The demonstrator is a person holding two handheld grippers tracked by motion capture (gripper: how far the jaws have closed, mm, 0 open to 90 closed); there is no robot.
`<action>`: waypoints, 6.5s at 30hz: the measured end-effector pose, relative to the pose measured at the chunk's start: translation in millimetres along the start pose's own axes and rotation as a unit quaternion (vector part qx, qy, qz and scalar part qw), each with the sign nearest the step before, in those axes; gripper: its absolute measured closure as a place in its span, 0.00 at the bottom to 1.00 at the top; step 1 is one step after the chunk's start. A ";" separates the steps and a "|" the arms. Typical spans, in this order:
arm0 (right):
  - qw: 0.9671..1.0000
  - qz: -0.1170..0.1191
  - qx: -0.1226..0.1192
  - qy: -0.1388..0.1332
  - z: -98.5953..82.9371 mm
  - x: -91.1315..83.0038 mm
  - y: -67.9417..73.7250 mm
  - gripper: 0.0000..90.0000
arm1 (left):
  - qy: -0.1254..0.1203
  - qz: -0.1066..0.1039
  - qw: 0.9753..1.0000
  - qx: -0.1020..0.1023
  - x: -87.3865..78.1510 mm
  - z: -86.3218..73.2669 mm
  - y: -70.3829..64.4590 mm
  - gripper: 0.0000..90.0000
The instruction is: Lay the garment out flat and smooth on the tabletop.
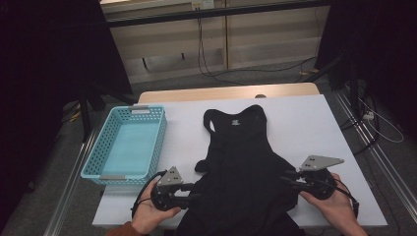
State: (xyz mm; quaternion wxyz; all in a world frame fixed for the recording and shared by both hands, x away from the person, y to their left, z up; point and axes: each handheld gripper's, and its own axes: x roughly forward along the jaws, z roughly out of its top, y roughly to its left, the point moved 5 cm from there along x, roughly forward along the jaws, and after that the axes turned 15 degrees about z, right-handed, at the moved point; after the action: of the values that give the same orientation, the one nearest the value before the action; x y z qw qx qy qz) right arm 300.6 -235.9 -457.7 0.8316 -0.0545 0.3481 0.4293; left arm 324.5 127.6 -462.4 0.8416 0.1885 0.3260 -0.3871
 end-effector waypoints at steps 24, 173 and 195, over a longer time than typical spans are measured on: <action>0.998 0.000 0.022 0.067 -24.5 13.2 -10.0 0.92 | 0.041 0.016 0.999 -0.013 26.1 -5.0 4.4 0.98; 0.998 0.008 0.030 0.045 -23.1 6.6 -27.5 0.65 | 0.002 0.020 0.999 -0.037 -12.9 -15.6 3.7 0.56; 0.997 -0.054 0.024 0.039 -18.8 -6.4 -40.4 0.92 | 0.023 0.022 0.999 0.008 27.9 -4.2 -9.8 0.42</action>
State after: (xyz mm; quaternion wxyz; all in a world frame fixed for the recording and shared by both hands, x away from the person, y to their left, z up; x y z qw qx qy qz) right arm 318.5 -272.7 -476.2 0.8403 -0.0703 0.3873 0.3726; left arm 328.8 109.1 -485.3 0.8407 0.2114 0.3381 -0.3663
